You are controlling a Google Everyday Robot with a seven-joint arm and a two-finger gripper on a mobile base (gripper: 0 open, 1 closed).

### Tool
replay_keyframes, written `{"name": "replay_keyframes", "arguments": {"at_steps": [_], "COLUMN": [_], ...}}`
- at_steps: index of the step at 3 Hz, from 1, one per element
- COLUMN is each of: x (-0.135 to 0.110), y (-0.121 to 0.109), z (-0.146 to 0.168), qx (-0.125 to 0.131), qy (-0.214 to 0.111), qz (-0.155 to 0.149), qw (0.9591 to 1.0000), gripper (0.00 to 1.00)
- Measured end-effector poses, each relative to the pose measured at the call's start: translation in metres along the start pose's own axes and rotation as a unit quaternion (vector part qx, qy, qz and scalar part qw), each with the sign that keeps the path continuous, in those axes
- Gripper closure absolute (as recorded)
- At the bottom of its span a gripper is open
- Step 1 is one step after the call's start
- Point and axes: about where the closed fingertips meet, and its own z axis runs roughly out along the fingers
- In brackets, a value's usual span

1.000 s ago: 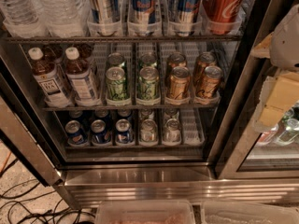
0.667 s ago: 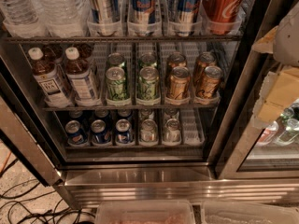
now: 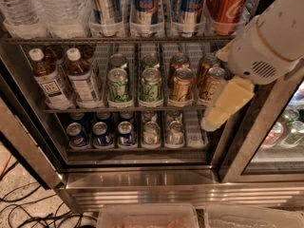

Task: Pick redbull can from top shelf of fridge

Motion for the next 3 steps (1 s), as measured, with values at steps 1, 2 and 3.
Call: {"name": "replay_keyframes", "arguments": {"at_steps": [1,2,3], "x": [-0.016,-0.020,-0.022], "y": [0.019,0.045,0.066], "z": [0.041,0.085,0.124], "qx": [-0.011,-0.025,-0.022], "qy": [-0.064,-0.137,-0.218], "qz": [0.024,0.041,0.064], "qw": [0.9976,0.9894,0.9736], "gripper": [0.00,0.00,0.00]}}
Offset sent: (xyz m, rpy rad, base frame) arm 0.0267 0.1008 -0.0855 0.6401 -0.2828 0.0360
